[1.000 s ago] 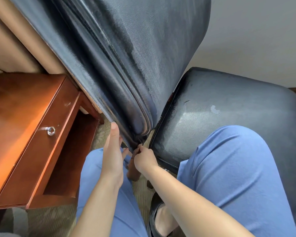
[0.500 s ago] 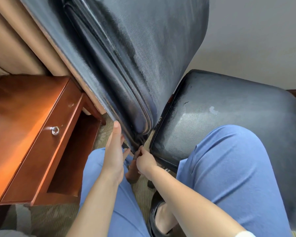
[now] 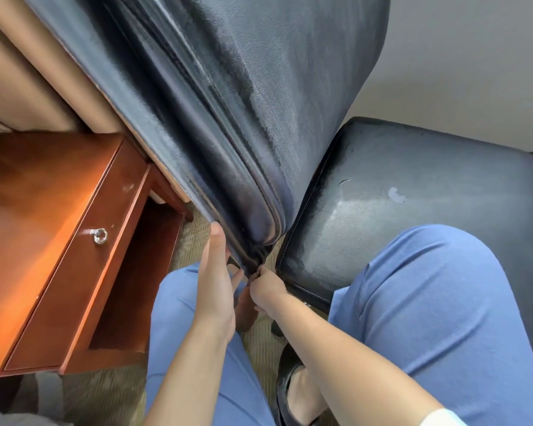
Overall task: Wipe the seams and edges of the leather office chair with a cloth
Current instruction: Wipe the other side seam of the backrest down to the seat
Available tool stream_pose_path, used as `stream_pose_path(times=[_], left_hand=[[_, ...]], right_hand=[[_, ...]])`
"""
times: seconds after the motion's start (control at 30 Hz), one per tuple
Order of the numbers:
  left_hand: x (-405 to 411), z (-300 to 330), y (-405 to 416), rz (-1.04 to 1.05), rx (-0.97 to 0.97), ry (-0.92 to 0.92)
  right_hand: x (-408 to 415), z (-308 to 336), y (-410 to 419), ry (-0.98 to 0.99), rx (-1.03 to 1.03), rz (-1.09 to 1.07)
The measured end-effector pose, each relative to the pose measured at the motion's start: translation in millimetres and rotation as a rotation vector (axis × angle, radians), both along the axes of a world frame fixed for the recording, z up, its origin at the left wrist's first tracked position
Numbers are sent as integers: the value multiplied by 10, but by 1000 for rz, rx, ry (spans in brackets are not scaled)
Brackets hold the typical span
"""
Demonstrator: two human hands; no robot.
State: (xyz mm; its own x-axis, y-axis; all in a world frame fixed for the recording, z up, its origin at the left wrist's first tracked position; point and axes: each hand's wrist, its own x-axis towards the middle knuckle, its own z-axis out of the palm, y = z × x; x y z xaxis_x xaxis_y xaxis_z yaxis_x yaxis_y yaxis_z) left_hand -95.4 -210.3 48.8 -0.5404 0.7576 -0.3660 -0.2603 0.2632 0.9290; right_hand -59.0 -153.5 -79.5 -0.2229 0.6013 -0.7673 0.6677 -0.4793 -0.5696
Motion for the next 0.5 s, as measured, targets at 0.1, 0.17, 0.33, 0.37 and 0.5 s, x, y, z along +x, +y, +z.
stream_pose_path(times=[0.1,0.17,0.33,0.37,0.5], left_hand=[[2,-5,10,-2,-1,16],[11,-7,9,-3,0,17],[30,16,9,15,1,0],[33,16,11,19,0,-5],[53,6,22,25,-4,-13]], right_hand=[[-3,-45,-18,3,29,8],[10,-64,-56,-8,104,-32],[133,170,-200,93,213,-138],[153,233,-222,101,242,-145],[159,359,-209,88,251,-131]])
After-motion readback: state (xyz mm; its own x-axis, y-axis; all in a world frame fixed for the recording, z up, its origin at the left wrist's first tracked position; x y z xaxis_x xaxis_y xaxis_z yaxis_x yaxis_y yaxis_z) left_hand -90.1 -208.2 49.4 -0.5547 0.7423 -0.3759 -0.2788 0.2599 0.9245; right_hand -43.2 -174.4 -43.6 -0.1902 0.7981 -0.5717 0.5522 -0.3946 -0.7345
